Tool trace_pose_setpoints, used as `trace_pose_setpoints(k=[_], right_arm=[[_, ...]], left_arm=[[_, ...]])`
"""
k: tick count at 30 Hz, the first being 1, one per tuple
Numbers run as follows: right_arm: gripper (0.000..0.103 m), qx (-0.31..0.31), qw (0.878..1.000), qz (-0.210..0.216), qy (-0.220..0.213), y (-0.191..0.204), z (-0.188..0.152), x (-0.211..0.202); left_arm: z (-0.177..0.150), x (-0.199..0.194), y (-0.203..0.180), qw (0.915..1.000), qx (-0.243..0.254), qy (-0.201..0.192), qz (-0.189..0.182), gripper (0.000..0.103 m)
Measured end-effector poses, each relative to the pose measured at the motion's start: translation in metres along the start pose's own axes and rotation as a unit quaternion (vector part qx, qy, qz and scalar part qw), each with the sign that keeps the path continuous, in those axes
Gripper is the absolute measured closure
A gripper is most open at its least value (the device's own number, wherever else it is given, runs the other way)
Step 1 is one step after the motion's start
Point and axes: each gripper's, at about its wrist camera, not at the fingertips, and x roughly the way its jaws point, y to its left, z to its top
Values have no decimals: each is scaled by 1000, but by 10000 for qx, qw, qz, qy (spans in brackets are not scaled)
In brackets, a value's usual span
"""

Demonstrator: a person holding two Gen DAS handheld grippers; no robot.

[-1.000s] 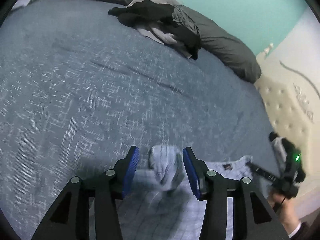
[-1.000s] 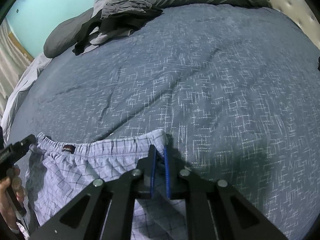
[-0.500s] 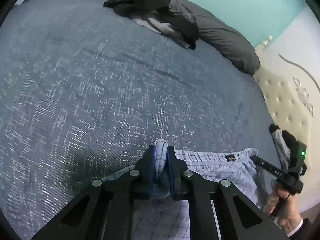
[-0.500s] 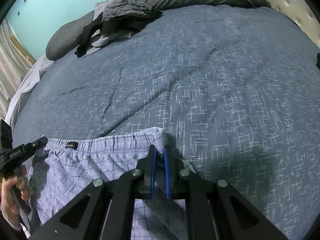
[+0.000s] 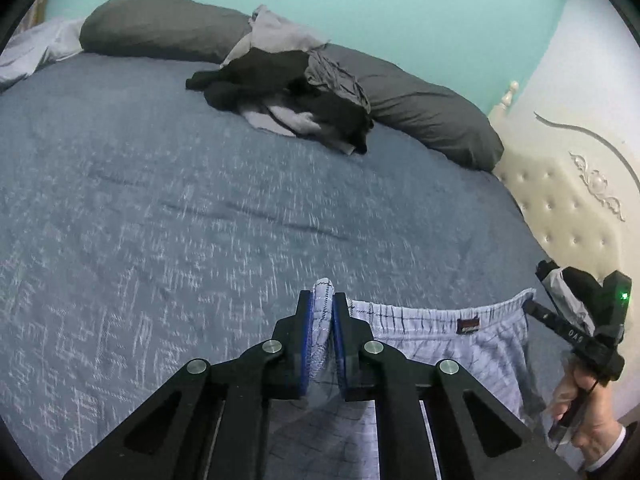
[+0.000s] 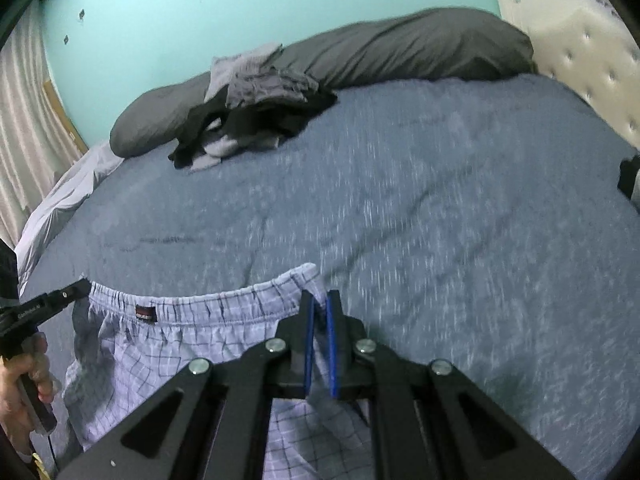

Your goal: Fold clothes

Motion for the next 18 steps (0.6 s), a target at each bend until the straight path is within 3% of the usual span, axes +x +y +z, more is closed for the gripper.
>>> trace_pose_setpoints(k=[8, 18], right_arm=[[98, -71, 9997, -86, -199, 8, 21, 9], [98, -5, 9965, -229, 798, -7, -2, 65]], left_arm=[[11, 14, 4, 9999, 88, 29, 84, 93], [-4, 62, 8, 9974, 269, 531, 405, 92]])
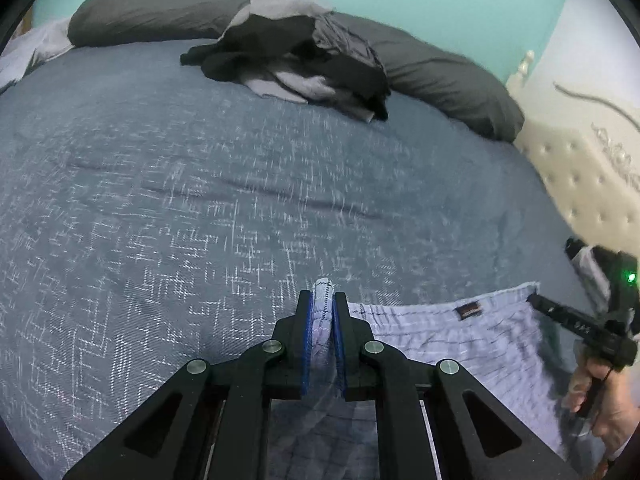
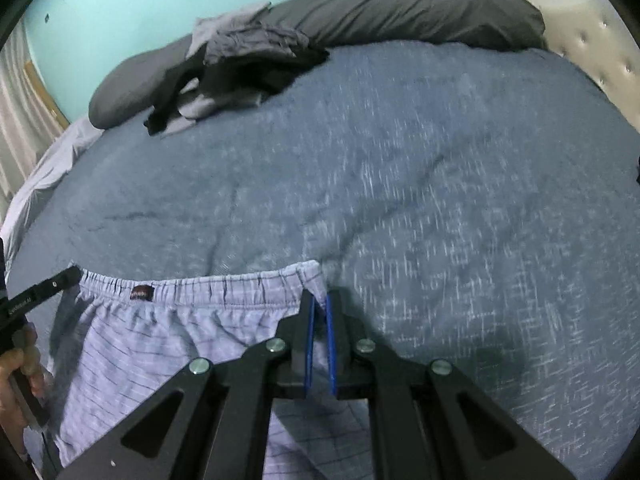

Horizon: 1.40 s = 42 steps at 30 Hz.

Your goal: Fold clothes

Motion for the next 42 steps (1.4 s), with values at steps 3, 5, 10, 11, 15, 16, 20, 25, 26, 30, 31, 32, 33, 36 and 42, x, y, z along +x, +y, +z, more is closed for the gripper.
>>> trace_pose_setpoints(k=[3, 5, 10, 11, 15, 16, 20, 25, 26, 30, 31, 32, 33, 36, 42], right_arm=[[98, -35, 9999, -20, 98, -1, -4, 4], [98, -26, 9998, 16, 172, -1, -6, 7], [96, 231, 9996, 70, 177, -6, -7, 5], [94, 245, 9995, 28, 171, -6, -6, 4], [78, 439, 9990, -113, -8, -8, -5, -10], [74, 482, 9988, -117, -61, -9, -5, -13], [74, 523, 9984, 197, -103, -2, -11, -24], [74, -52, 9989, 437, 150, 30, -21, -20], [74, -196, 9983, 505, 197, 39, -24, -18], [74, -517, 9953, 745, 336, 69, -34, -10], [74, -569, 9945, 806, 363, 75, -36, -9], [74, -611, 9939, 843, 374, 79, -37, -9], [74, -654, 9932, 879, 386, 83, -38, -8], [74, -762, 9917, 939, 448, 95, -38, -3], [87, -1021, 9898, 802, 583, 107, -42, 6]], left_arm=[[-6, 5, 0, 9999, 32, 86, 68, 92], [-9, 4, 0, 9999, 59, 89, 118, 81], [-14, -9, 3, 9996, 55, -27, 262, 56], [-16, -14, 3, 9996, 62, -69, 276, 55], [-24, -33, 3, 9991, 185, -206, 321, 55], [-23, -37, 4, 9991, 173, -235, 320, 55], [-19, -47, 9, 9992, -43, -329, 228, 55], [-27, -42, 6, 9998, -21, -130, 172, 55], [-28, -41, 4, 9998, 14, -97, 151, 55], [-32, -41, -1, 9999, 40, -52, 115, 55], [-32, -41, -2, 9999, 45, -44, 108, 55], [-33, -41, -3, 9999, 51, -39, 101, 55], [-33, -42, -3, 9999, 63, -43, 99, 55], [-35, -43, -2, 9999, 62, -20, 102, 55], [-36, -41, -3, 9999, 70, 56, 91, 55]])
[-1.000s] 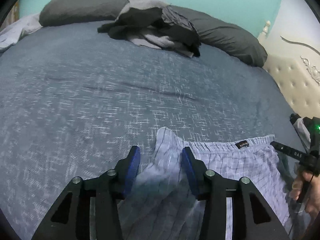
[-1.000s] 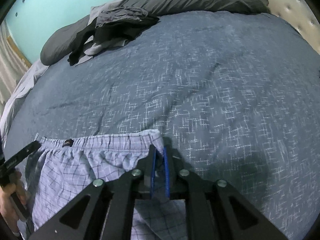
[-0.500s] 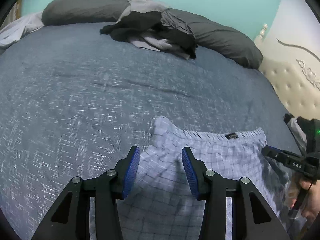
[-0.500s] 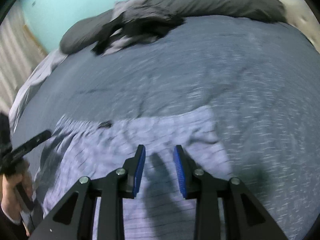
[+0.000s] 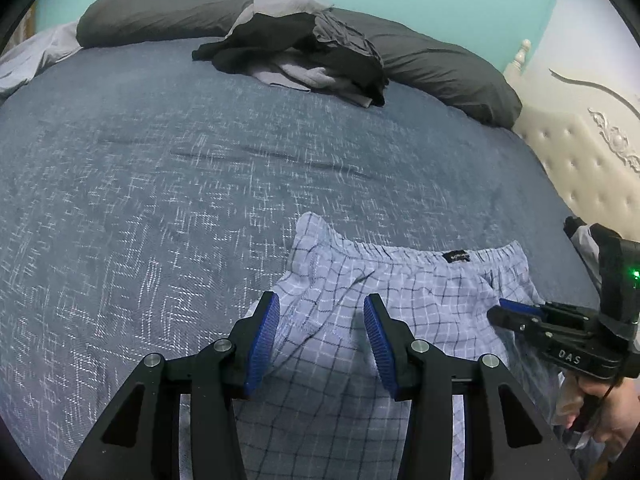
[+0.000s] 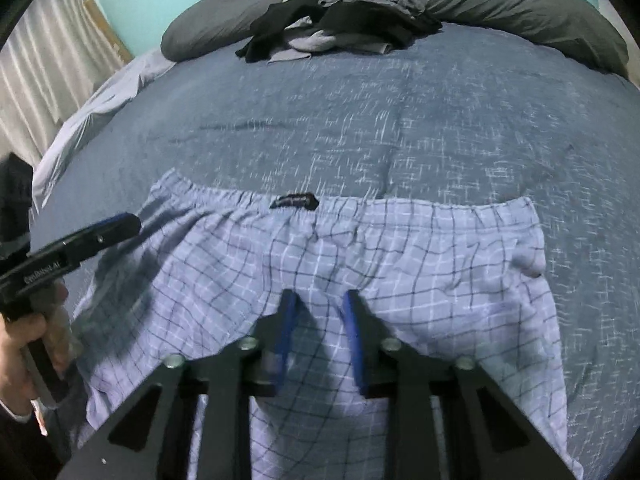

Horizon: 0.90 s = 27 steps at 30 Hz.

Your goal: Fold clothes

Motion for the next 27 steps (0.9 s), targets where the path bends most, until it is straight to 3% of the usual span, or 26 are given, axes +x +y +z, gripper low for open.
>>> trace_pose_setpoints(k=[5, 13, 18, 21, 25, 27], right_arm=[[99, 3, 9999, -99, -78, -2, -3, -4], [101, 41, 9998, -150, -106, -7, -13, -13], [100, 735, 9963, 59, -450, -24, -20, -40], [97, 1256, 9897, 19, -687, -44, -35, -70], [75, 2000, 9745, -232, -992, -79, -68, -106], [75, 2396, 9637, -304, -1136, -94, -85, -119]], left_arm=[[-1, -2, -1, 10000, 15, 6, -13, 55], [-5, -11, -6, 9999, 96, 7, -30, 55], [-12, -33, 2, 10000, 56, -21, 32, 55], [-19, -46, 12, 9999, -53, -32, 112, 55], [-35, -68, 23, 9994, -239, -53, 248, 55], [-45, -77, 26, 9988, -402, -51, 269, 55]])
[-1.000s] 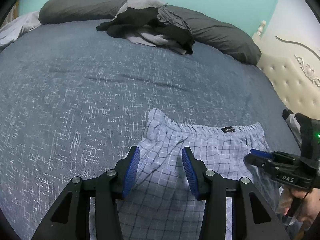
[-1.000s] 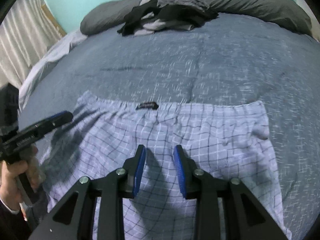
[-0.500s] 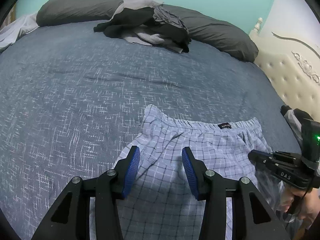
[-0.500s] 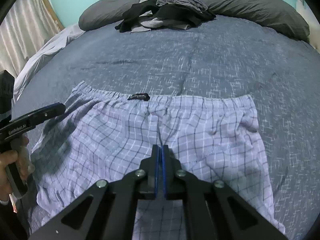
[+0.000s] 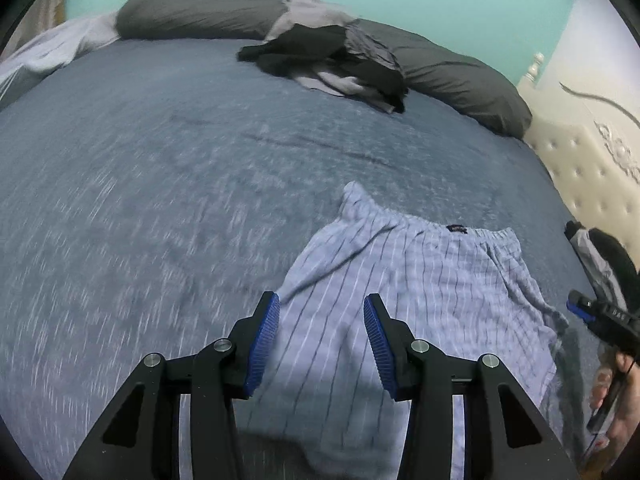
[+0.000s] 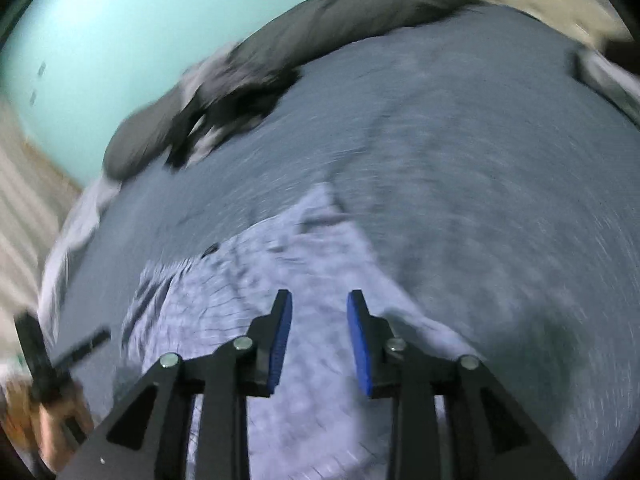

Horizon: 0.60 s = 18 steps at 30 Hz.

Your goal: Fold clothes

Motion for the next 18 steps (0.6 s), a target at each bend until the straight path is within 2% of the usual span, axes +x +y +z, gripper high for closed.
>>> trace_pose_setpoints(k=[2, 6, 11, 18], right_arm=[[74, 433, 9989, -95, -165, -24, -7, -12], [70, 1218, 9923, -48, -221, -58, -24, -14], [70, 1586, 9863, -112, -430, -83, -35, -19], [70, 1891, 9801, 16, -606, -90, -38, -24]], left_arm=[[-9, -4, 1, 9999, -121, 36, -1, 55], [-25, -1, -4, 9999, -102, 122, 22, 55], [-26, 4, -7, 9999, -99, 80, 14, 55], [-25, 10, -25, 9996, 120, 143, -235, 55]])
